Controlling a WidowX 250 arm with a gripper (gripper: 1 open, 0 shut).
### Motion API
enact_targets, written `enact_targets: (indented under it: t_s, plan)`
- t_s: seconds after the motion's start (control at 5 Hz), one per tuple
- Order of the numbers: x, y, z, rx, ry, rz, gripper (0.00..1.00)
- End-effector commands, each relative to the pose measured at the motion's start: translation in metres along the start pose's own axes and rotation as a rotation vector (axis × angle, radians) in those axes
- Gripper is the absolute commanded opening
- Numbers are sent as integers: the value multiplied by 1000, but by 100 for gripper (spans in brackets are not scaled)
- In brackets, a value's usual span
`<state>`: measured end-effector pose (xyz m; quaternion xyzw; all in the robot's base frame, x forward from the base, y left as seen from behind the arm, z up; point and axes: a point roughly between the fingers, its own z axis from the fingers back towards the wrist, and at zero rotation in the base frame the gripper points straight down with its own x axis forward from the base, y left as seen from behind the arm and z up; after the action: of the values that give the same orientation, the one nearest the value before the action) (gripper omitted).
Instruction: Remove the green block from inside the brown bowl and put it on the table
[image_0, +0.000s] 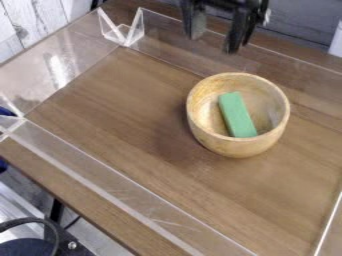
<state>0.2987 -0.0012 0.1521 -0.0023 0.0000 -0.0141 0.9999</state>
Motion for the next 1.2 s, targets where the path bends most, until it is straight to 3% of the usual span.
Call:
enact_targets:
  t_s: [0.0, 0.2, 0.6, 1.0]
  plan:
    - [3, 1, -5, -24, -52, -3, 100]
    - [-1, -4, -23, -36, -16, 25, 100]
    - [11, -3, -33, -24, -38, -64, 100]
    - [25, -8, -56, -3, -40, -88, 100]
